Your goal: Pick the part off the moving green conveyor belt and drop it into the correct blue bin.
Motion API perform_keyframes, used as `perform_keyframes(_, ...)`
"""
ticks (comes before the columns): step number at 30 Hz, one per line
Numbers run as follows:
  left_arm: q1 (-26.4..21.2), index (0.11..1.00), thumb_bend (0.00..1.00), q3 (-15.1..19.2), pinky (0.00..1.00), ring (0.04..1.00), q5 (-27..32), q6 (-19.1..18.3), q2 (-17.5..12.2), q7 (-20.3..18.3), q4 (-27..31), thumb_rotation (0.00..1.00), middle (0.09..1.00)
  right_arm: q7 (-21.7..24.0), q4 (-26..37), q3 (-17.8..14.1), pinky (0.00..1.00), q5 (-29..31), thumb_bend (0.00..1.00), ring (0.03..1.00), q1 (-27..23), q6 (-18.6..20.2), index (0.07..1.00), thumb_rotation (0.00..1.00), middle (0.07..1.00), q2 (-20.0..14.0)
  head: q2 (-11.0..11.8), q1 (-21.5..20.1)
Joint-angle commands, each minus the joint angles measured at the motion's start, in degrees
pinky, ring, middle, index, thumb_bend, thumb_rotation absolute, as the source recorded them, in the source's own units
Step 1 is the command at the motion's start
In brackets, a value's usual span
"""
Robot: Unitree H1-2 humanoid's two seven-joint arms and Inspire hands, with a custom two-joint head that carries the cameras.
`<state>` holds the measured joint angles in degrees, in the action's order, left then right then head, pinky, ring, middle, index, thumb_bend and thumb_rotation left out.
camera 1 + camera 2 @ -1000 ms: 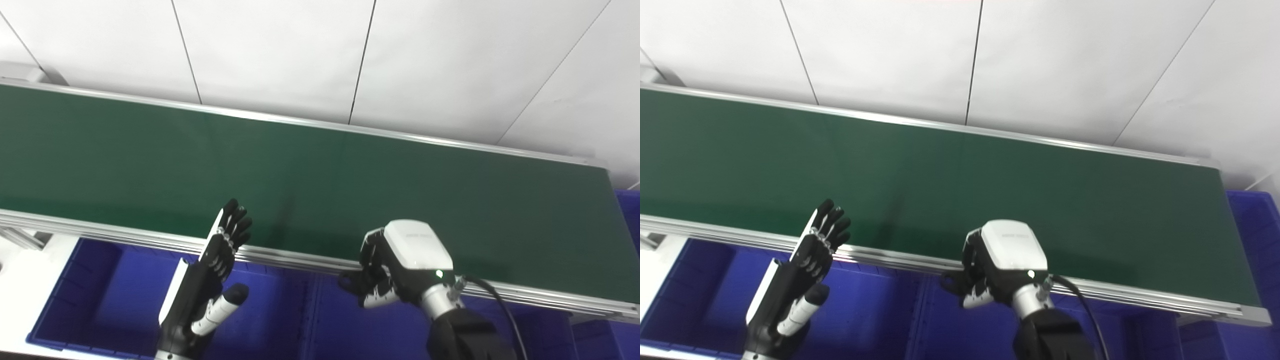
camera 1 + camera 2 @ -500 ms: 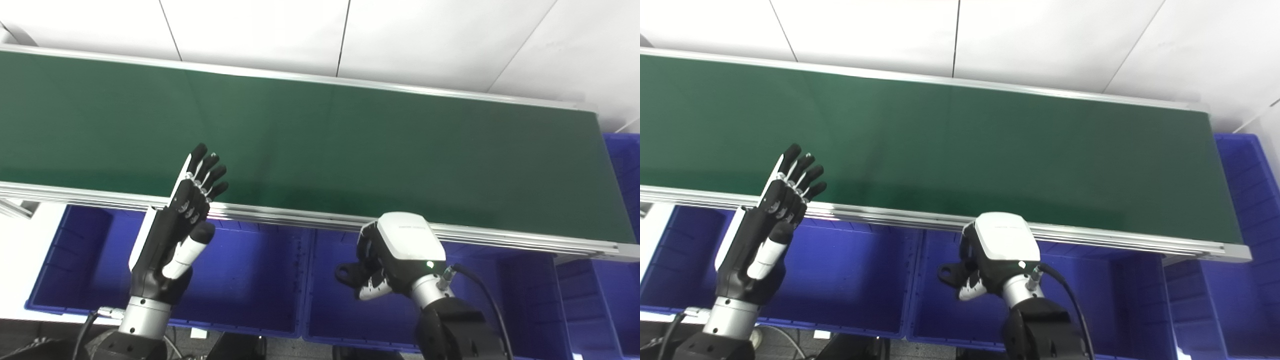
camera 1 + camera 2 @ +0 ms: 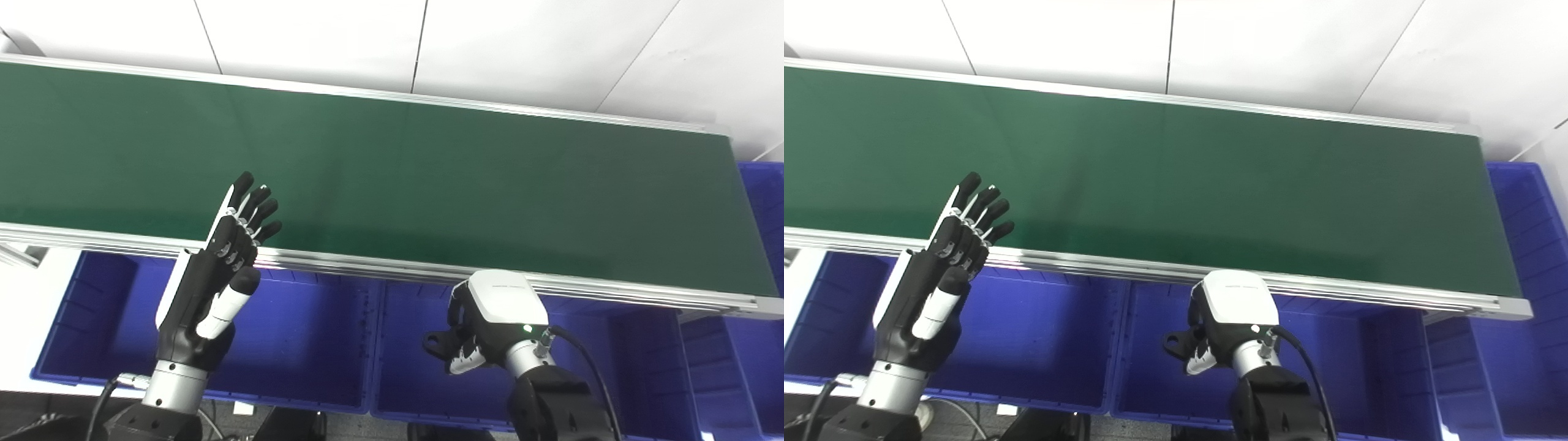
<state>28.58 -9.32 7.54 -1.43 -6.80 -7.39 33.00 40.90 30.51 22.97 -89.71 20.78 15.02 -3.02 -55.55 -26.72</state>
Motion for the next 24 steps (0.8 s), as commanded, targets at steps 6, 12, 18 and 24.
perform_keyframes(6, 0.4, 1.0, 0.74, 0.0, 0.89, 0.939, -0.2, 1.1, 0.1, -0.3, 1.6, 0.74, 0.954, 3.4, 1.4, 0.1, 0.56, -2.9, 0.97, 0.701, 0.0, -4.2, 0.745, 0.56, 0.769, 0.3, 0.4, 0.6)
perform_keyframes(12, 0.5, 1.0, 0.74, 0.1, 0.88, 0.933, -0.7, 1.9, -0.1, -0.5, 0.9, 0.74, 0.952, 3.7, 1.7, -0.4, 0.63, -1.5, 1.0, 0.754, 0.6, -4.4, 0.779, 0.63, 0.813, 0.7, 1.2, 1.2)
perform_keyframes(18, 1.3, 1.0, 0.74, 0.1, 0.87, 0.929, -1.3, 2.9, -0.2, -0.6, 0.4, 0.73, 0.949, 5.3, 6.2, -1.0, 0.6, 2.8, 1.0, 0.745, 2.2, -3.8, 0.793, 0.68, 0.808, 2.0, 2.2, 2.2)
perform_keyframes(24, 2.5, 1.0, 0.73, 0.0, 0.87, 0.929, -1.4, 4.7, -0.3, -1.0, -0.3, 0.73, 0.943, -4.8, 18.8, -3.0, 0.53, 24.6, 0.94, 0.674, 11.8, -3.0, 0.749, 0.62, 0.758, 5.9, 3.3, 3.3)
